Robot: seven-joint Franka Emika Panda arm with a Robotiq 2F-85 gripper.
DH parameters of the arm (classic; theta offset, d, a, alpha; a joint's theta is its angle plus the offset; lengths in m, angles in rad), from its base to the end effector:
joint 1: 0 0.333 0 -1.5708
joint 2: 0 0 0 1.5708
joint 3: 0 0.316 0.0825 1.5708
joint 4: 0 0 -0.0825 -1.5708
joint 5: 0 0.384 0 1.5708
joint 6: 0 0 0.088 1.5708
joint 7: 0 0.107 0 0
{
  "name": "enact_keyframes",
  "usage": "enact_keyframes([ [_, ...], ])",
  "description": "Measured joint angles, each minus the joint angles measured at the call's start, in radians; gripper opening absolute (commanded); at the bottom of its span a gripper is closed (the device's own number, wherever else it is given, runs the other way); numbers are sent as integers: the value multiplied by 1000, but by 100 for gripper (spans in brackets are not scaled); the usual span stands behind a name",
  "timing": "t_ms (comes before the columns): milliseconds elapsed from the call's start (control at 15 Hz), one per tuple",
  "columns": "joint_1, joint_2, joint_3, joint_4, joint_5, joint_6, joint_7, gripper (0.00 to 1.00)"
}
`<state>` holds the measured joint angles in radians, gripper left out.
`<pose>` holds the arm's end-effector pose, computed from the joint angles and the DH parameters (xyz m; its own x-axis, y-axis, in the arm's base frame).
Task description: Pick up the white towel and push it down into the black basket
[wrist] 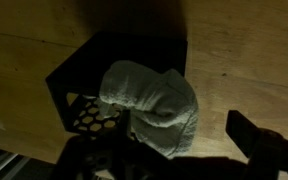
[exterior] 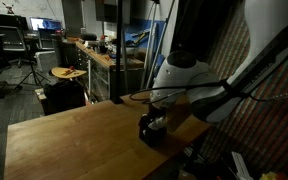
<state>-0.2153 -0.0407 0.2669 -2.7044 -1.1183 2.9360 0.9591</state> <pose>0.3973 0.0775 0.2518 0.9175 0.1987 0.3446 0.1206 -0.9645 0.2351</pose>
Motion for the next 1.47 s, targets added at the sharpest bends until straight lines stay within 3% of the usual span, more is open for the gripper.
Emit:
enact_keyframes([
  [400, 0, 13, 0, 17, -9, 0, 9, 22],
  [667, 0, 18, 0, 24, -13, 0, 10, 7],
  [800, 0, 20, 0, 27, -15, 0, 12, 10],
  [1467, 0, 24, -14, 28, 1, 14, -22, 10],
])
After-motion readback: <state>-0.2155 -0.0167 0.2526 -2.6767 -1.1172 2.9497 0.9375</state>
